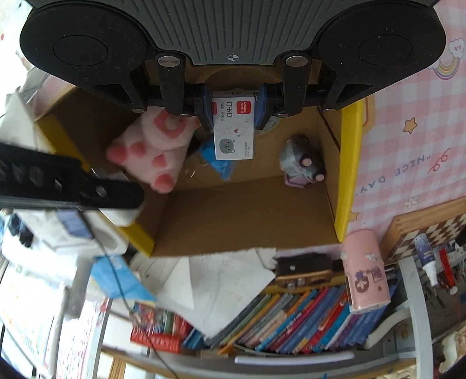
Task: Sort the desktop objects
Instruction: 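Release the white box from the left tool while the right tool releases the plug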
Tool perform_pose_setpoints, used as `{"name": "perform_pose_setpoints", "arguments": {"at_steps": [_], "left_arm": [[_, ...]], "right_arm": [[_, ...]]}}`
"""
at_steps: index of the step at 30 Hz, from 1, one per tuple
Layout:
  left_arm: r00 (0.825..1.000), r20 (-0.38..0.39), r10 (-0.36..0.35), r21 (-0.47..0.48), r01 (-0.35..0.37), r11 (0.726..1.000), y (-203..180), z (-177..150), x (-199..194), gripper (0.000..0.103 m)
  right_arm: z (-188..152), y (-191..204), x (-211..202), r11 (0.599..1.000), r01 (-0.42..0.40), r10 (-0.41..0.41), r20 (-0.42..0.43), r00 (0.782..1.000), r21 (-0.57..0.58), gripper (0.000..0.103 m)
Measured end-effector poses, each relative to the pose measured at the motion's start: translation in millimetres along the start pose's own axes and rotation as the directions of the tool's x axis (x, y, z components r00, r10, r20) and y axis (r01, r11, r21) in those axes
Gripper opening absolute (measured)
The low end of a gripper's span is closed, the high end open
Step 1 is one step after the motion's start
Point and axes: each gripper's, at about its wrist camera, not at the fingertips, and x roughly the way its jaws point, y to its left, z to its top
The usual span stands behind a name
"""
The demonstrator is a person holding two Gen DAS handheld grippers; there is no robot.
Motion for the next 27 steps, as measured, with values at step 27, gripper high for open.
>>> {"name": "perform_pose_setpoints", "arguments": {"at_steps": [27], "left_arm": [[0.988,0.113,0.108,-0.015,-0.107,0.994,0,-6,-50,0.061]], "right_arm": [[15,11,78,0.996,-0.064,0.051,-0.176,0.983,-0.066,0.025]]}}
